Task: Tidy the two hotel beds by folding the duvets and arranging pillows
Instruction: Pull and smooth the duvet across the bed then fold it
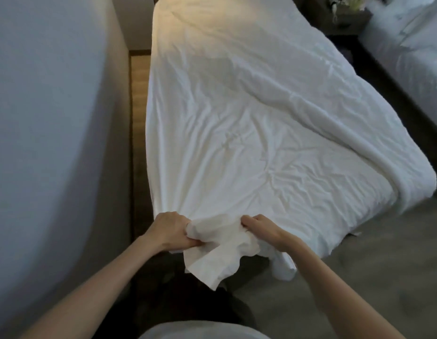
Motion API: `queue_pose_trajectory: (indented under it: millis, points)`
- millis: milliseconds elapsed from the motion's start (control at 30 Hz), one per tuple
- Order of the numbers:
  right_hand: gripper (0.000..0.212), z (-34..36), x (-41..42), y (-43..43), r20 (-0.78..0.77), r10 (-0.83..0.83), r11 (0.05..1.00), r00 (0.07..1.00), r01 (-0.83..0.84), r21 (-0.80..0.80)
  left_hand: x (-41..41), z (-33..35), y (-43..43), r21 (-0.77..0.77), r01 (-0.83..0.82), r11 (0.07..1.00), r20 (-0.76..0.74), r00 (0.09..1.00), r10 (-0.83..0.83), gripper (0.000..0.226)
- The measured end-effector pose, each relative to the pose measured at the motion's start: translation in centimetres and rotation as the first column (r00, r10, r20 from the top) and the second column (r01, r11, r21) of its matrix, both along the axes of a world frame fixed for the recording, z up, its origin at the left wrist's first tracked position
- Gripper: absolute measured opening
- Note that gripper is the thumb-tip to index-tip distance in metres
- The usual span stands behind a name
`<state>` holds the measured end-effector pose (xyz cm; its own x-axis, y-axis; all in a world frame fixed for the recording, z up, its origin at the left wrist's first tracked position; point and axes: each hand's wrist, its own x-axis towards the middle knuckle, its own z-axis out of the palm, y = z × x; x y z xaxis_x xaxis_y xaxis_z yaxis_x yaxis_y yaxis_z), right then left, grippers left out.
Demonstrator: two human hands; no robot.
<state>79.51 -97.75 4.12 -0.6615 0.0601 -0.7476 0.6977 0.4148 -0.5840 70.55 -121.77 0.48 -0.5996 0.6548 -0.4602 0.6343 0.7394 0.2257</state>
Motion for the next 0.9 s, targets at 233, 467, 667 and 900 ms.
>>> queue_pose_trajectory:
  millis: [233, 467, 667, 900]
  points:
    - [0.032, 0.4, 5.2, -8.8, 0.047, -0.011, 0.997, 0.999, 0.014, -0.072, 5.9, 0.6, -8.3, -0.066, -0.028, 0.997, -0.093, 0.995, 0.022, 0.080]
    - [0.031, -0.1, 10.8, -13.5, 0.070, -0.052, 0.996, 0.996, 0.057, -0.072, 12.2, -0.9, -12.7, -0.114, -0.056, 0.992, -0.054, 0.997, 0.050, 0.084]
    - [0.032, -1.4, 12.9, -13.1, -0.047, 0.067, 0.996, 0.997, -0.064, 0.068, 12.9, -2.5, -13.5, -0.392, 0.066, 0.918, 0.074, 0.996, -0.040, 0.057]
    - [0.047, 1.5, 14.4, -7.1, -0.279, 0.088, 0.954, 0.956, 0.000, 0.300, 12.8, 3.0, -5.3, -0.113, 0.046, 0.993, -0.044, 0.998, -0.051, 0.060]
